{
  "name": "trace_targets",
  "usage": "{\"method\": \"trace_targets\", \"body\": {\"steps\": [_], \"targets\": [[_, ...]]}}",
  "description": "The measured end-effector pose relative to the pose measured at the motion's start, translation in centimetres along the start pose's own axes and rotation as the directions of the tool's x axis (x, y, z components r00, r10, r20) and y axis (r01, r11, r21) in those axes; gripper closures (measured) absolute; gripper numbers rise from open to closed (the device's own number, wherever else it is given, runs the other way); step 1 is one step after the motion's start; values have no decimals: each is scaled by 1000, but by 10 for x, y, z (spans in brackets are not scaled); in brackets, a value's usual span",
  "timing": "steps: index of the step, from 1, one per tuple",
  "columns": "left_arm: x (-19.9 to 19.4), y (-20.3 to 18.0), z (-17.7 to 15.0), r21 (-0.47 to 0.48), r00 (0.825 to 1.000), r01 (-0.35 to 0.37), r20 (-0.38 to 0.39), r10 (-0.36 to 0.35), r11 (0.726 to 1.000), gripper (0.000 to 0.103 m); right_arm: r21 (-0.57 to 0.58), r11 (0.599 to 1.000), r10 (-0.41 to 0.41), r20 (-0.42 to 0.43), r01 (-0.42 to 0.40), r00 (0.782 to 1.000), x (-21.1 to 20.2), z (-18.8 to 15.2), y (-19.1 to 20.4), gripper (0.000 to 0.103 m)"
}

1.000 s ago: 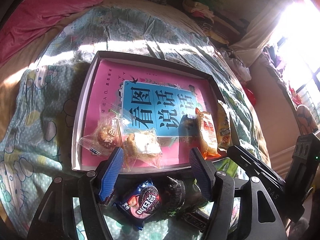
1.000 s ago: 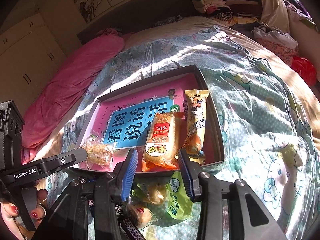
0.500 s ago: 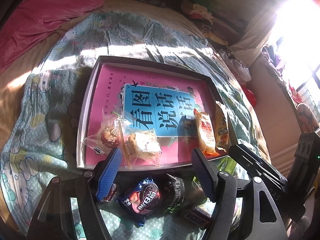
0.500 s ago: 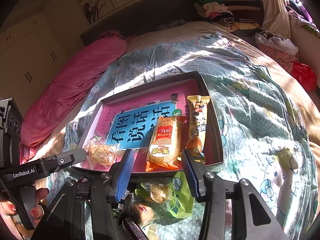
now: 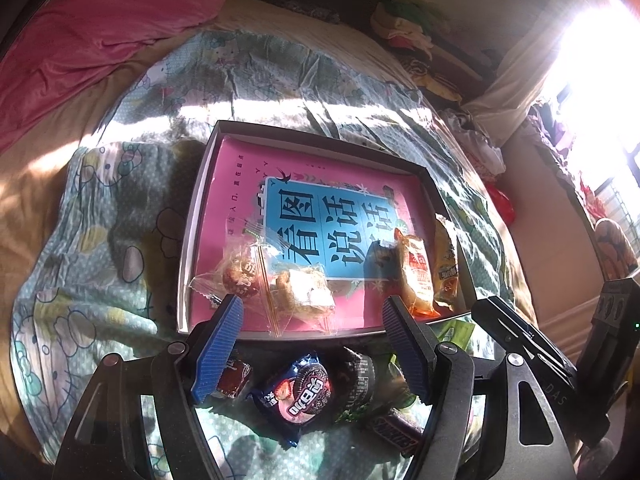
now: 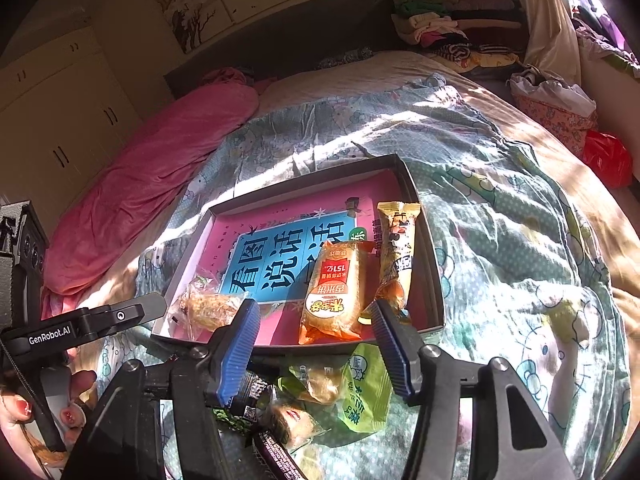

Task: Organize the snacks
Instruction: 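Move both tools back out of the box over the snack pile, then grasp the brown Snickers bar with right tool while left tool reaches toward the black snack bag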

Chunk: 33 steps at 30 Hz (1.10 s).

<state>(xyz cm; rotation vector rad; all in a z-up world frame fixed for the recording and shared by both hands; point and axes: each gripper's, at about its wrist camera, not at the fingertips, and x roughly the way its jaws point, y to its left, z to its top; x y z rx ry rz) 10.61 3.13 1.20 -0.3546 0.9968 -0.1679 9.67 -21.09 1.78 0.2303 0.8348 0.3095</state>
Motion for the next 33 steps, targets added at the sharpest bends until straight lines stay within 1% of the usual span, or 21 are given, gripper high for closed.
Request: {"method": "trace_targets", "body": {"steps": [13, 21, 33], "targets": [[-14, -1, 1, -1, 1000, 3, 21, -3, 1000, 29, -20, 1000, 4, 16, -4, 1000, -12, -2, 5, 45], [-16, -4, -3, 3, 1000, 16, 8, -16, 1000, 29, -16, 1000, 25, 17, -24, 1000, -21, -4, 7, 44], [-14, -8, -11, 17, 1000, 27, -17, -26, 1000, 29, -63, 998, 24, -5, -25, 1000, -27, -17, 16, 44]]}}
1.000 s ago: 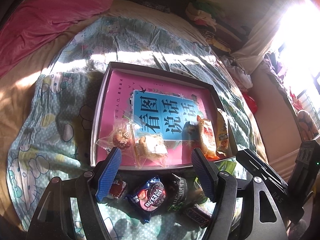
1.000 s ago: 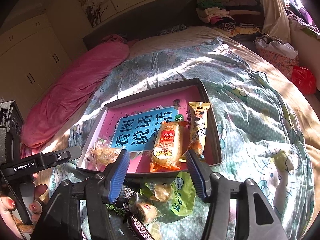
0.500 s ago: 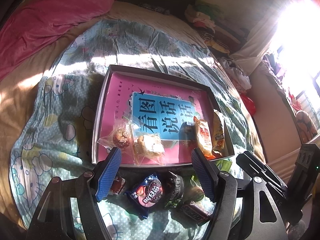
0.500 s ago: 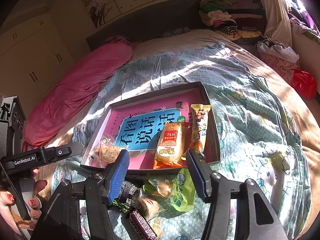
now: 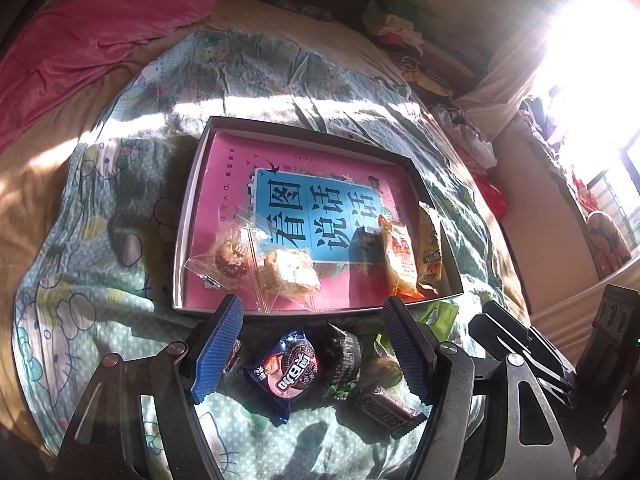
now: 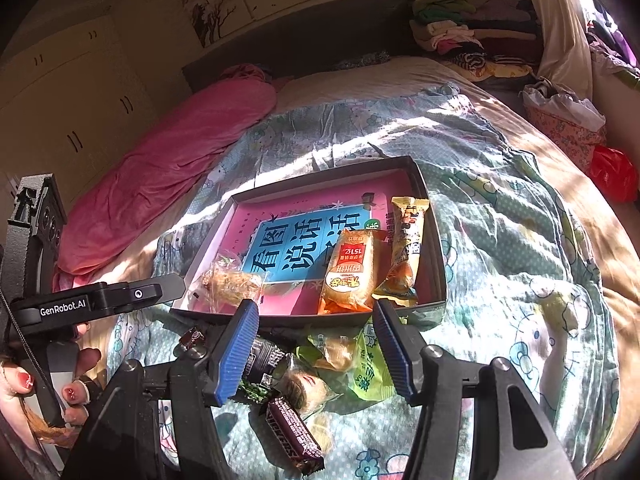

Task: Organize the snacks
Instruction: 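Grasp the brown Snickers bar with right tool while left tool reaches toward the black snack bag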

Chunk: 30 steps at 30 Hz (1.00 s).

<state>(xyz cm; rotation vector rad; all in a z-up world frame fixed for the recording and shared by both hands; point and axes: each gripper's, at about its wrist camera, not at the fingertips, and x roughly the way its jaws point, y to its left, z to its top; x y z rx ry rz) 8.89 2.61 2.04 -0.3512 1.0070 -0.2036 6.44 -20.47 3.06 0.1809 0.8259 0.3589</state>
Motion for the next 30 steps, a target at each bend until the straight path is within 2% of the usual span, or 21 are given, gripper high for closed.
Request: {"method": "trace_targets", "body": {"steps": [30], "targets": [[9, -12, -18, 67, 999, -1, -51, 4, 998, 29, -124, 992, -20, -64, 12, 998, 1, -31, 15, 41]]}}
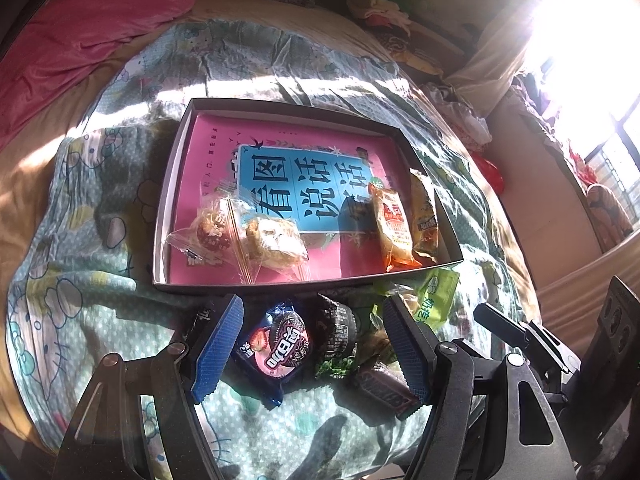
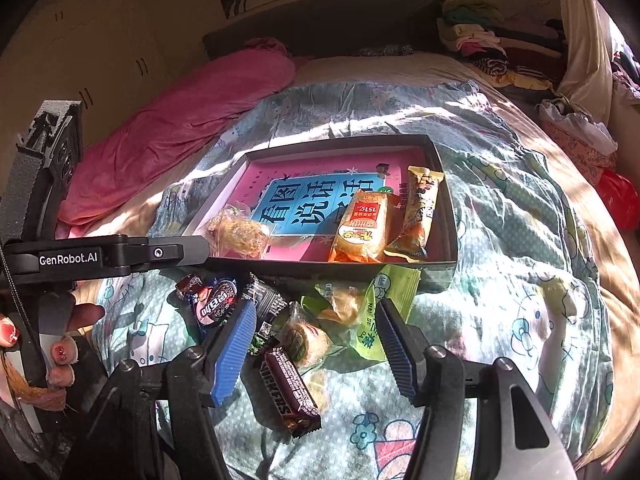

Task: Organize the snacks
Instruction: 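Grasp the brown Snickers bar with right tool while left tool reaches toward the black snack bag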

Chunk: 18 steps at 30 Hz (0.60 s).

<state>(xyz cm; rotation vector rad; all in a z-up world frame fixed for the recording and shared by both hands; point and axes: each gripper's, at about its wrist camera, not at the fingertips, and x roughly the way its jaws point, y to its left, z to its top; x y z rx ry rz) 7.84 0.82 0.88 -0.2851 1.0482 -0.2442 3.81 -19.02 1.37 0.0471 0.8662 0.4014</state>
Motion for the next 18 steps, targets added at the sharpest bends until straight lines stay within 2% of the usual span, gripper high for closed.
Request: {"method": "trace_targets", "body": {"steps": [18], "targets": [[16, -11, -14, 42, 997, -16, -76, 19, 999, 29, -30, 999, 13, -56, -15, 998, 9, -14, 7, 40]]}}
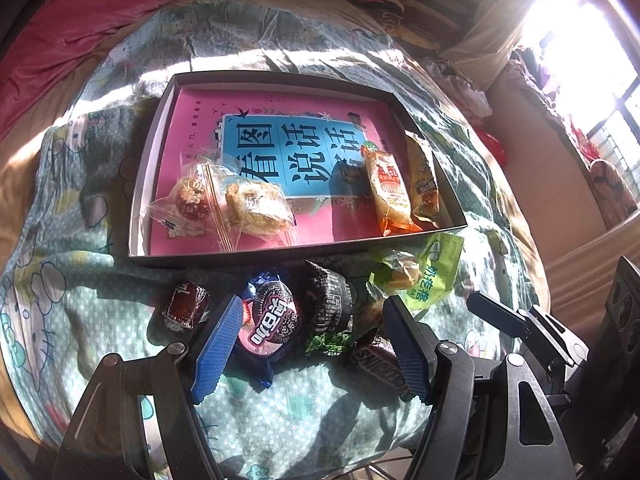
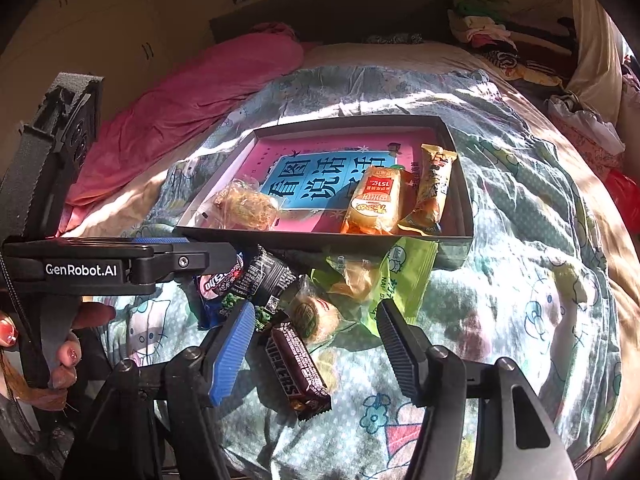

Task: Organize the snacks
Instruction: 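Grasp the brown Snickers bar with right tool while left tool reaches toward the black snack bag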

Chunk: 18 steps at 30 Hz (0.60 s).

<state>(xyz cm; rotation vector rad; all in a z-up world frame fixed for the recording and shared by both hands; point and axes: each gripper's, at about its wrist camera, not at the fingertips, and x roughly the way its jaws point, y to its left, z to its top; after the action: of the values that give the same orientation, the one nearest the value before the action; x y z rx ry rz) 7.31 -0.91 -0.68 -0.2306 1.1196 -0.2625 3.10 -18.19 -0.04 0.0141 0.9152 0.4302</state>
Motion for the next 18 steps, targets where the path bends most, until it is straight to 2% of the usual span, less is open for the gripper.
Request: {"method": "trace_targets", "body": {"steps": [10, 18], "targets": [[7, 3, -3, -14, 999, 0, -33, -1, 1000, 29, -27, 1000, 7, -59, -9, 998, 9, -10, 4, 40], [9, 1, -6, -11, 998, 23, -52, -24, 1000, 29, -97, 995, 4, -113, -15, 994, 20, -19, 15, 40]]}}
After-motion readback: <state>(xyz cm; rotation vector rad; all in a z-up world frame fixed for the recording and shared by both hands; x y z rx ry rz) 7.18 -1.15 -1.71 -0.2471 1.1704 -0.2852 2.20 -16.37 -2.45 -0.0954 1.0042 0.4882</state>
